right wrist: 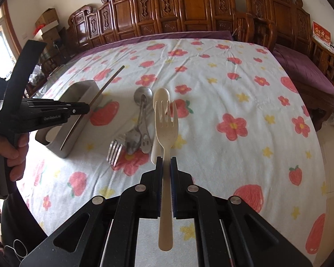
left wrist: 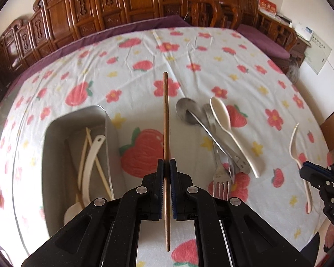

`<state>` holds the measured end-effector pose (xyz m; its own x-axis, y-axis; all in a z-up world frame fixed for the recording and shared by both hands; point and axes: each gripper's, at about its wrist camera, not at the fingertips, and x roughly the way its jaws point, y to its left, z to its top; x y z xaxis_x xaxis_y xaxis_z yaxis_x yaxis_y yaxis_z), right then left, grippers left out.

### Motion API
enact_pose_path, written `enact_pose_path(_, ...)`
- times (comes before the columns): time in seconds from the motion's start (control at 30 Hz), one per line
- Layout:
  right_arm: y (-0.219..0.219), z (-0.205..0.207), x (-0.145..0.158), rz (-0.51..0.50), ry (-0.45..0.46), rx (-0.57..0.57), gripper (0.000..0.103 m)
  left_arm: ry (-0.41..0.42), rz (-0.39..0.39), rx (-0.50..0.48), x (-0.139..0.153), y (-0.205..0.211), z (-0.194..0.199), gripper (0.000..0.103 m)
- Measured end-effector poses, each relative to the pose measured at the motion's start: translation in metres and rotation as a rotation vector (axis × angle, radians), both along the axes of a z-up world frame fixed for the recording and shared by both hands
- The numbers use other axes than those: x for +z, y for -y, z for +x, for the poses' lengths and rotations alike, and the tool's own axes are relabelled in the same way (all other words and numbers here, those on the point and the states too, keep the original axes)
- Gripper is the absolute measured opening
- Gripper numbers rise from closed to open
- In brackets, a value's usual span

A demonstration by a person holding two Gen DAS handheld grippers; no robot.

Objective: Organize utensils
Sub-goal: 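Carry the brown chopstick over the tray and open the left tool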

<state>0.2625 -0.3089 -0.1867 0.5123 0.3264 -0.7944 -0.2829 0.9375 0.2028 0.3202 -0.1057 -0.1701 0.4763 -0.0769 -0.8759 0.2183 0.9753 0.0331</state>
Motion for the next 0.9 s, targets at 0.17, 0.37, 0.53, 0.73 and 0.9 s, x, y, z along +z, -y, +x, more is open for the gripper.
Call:
enact_pose_path(0.17,-0.006,-0.003,0.011,0.01,0.02,0.014,0.008,0.031,-0.002,-0.005,0.017,-0.007,-0.008,0.005)
enact_pose_path(0.37,-0.018,-0.009,0.023,0.021,0.043,0.039,0.008,0.053,-0.008,0.001,0.029,-0.022,-0.017,0.005)
enact_pose_path(0.53,-0.033,-0.016,0.031,0.027,0.059,0.072,0.008,0.065,-0.002,0.016,0.033,-0.042,-0.023,0.005)
enact_pose_path(0.73,-0.053,-0.024,0.038,0.013,0.075,0.117,0.008,0.069,-0.008,0.054,0.034,-0.074,-0.025,0.005)
enact_pose_path(0.9,-0.07,-0.027,0.043,0.015,0.083,0.141,0.008,0.067,-0.011,0.087,0.031,-0.099,-0.026,0.005)
